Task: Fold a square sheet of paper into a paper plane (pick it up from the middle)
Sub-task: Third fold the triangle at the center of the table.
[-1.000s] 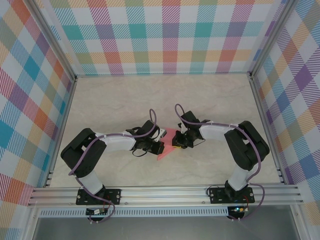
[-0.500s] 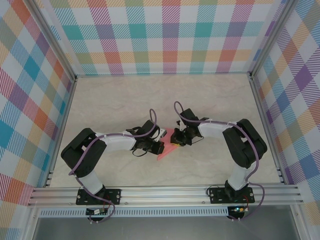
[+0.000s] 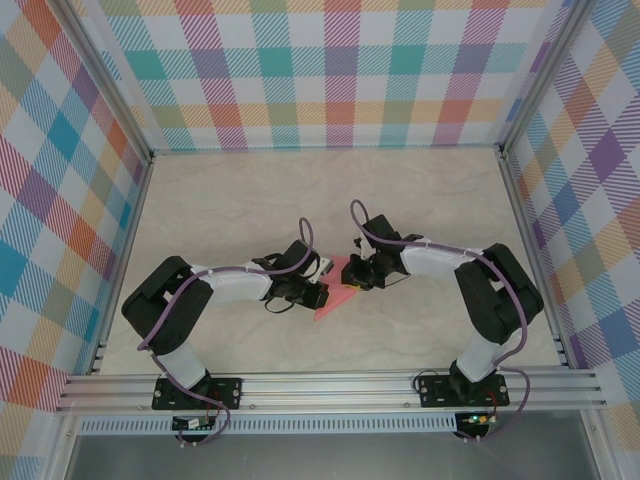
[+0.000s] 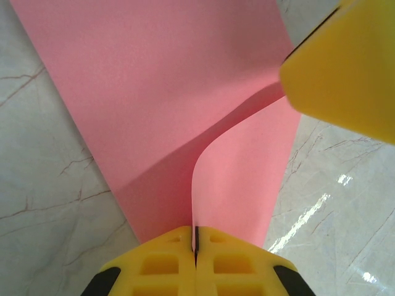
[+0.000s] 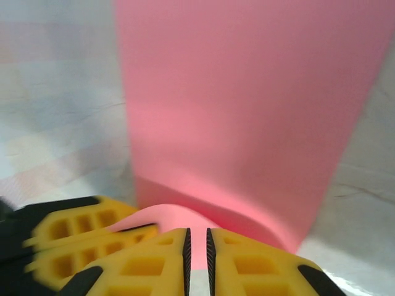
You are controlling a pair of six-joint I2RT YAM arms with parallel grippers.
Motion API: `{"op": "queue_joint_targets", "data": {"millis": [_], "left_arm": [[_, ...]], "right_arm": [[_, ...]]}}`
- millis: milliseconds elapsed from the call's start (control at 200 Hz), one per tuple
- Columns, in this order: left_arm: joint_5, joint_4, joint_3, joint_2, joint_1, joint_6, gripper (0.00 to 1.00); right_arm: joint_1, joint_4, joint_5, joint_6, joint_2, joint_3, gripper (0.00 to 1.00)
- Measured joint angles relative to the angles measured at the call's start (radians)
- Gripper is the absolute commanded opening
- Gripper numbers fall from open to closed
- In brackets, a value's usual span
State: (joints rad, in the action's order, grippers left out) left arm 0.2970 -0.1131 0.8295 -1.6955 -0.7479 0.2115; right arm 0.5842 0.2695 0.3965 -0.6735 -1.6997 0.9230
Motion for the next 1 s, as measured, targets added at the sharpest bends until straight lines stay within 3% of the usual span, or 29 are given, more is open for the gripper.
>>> {"op": "queue_joint_targets", "data": {"millis": [515, 730, 885, 1000], "left_arm": [[-0.003, -0.015, 0.007, 0.0, 0.0, 0.001, 0.06], [-0.073, -0.07, 0.008, 0.04, 0.0, 0.033, 0.36], [-0.139, -0.144, 0.008, 0.117, 0.0, 0.069, 0.43], [-0.161, -0.173, 0.008, 0.201, 0.0, 0.12, 0.34]], "right_arm": [[-0.001, -0.082, 0.057, -0.005, -0.101, -0.026, 0.12], [0.0, -0.104, 0.055, 0.001, -0.097, -0.039, 0.12], [0.0, -0.111, 0.054, 0.001, -0.097, -0.042, 0.12], [0.0, -0.111, 0.054, 0.001, -0.097, -0.043, 0.12]]}}
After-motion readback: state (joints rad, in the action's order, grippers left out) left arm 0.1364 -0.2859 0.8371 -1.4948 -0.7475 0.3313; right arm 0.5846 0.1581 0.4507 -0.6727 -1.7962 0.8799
